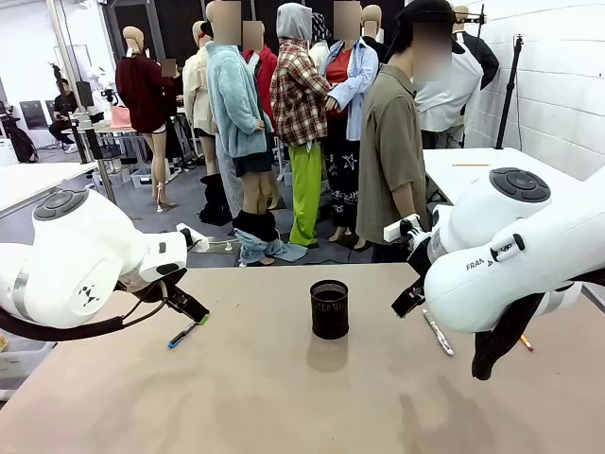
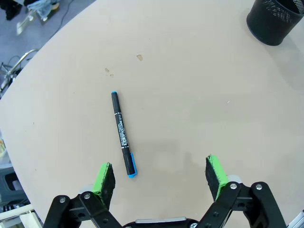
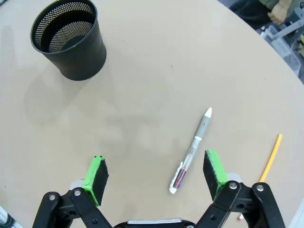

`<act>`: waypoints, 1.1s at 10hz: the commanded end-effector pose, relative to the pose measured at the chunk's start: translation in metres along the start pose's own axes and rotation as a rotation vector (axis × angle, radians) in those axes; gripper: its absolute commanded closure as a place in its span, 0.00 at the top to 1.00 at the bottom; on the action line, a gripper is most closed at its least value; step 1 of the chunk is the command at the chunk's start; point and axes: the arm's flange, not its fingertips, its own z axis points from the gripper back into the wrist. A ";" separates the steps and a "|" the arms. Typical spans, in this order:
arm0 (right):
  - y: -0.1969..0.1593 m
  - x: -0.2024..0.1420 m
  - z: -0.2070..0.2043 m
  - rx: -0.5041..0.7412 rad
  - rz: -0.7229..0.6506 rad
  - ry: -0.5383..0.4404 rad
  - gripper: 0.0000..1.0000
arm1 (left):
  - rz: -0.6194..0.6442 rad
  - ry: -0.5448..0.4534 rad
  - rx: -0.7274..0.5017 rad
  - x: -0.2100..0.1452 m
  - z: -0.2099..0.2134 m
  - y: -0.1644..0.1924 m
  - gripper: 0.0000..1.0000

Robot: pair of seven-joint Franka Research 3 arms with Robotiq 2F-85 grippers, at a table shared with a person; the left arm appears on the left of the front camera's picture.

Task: Place the pens into the pen holder.
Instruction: Pick up a writing instrument from the table and place it into the Pen holder.

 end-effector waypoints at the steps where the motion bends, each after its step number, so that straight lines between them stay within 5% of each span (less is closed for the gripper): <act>1: 0.000 0.000 0.000 0.000 0.000 0.000 1.00 | 0.003 -0.004 0.001 0.001 0.001 0.001 1.00; 5: -0.065 0.008 0.014 -0.063 -0.154 0.112 1.00 | 0.003 -0.004 0.001 0.001 0.001 0.001 1.00; 11: -0.182 -0.021 -0.025 -0.044 -0.378 0.357 1.00 | 0.003 -0.004 0.001 0.001 0.001 0.001 1.00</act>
